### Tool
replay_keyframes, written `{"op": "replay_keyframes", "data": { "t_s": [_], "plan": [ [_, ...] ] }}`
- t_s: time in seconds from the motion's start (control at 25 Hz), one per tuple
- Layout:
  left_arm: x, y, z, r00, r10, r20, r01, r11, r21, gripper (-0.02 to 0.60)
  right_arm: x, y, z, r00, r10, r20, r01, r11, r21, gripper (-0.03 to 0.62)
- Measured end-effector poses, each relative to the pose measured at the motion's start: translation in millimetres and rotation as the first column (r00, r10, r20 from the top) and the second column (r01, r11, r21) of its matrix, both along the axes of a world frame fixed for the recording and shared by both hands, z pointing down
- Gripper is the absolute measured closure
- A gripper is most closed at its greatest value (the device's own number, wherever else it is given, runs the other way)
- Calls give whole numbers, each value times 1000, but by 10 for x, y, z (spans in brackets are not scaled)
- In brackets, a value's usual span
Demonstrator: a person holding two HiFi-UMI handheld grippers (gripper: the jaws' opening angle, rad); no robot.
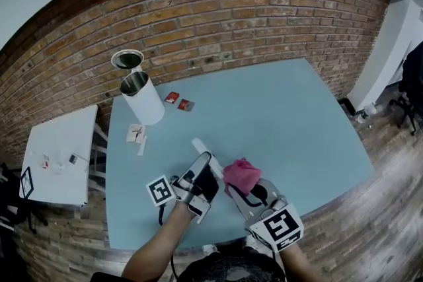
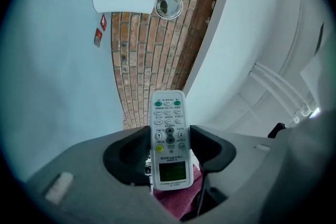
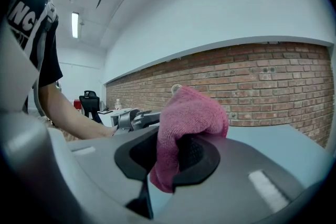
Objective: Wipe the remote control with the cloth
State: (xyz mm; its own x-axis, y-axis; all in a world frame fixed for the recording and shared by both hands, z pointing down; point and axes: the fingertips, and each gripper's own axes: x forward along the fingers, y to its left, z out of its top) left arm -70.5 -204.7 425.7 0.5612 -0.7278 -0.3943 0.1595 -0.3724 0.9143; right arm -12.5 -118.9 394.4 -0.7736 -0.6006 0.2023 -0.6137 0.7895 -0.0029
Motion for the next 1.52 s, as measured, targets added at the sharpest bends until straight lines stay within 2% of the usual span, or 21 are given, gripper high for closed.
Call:
{"op": "replay_keyframes", "data": {
  "t_s": [0.2, 0.44, 0.64, 0.92, 1.12, 1.36, 1.52],
  "plan": [
    [-27, -40, 10, 999, -34, 32, 35, 999, -13, 347, -22, 37, 33, 1000, -6, 4, 7, 1000, -12, 531],
    [5, -24, 100, 978, -18, 208, 21, 1000, -12, 347, 100, -25, -26, 999, 30, 43, -30, 1000, 8, 531],
    [109, 46, 169, 957, 14, 291, -9, 1000, -20, 347, 103, -41, -49, 998, 30, 58, -30, 1000, 2, 531],
    [262, 160, 261, 891, 74, 448, -84, 996, 3, 347, 117, -56, -62, 998, 36, 49, -37, 999, 7, 531],
    [316, 191, 334, 825, 82, 560, -129, 991, 45, 347, 173, -98, -79, 997, 54, 58, -54, 998, 8, 531],
    [438, 263, 356, 796, 111, 595, -175, 983, 50, 347, 217, -126, -86, 996, 66, 63, -67, 998, 7, 531],
    [492, 280, 351, 807, 122, 578, -190, 980, 58, 347, 241, -142, -91, 995, 78, 69, -79, 997, 9, 531]
  ]
}}
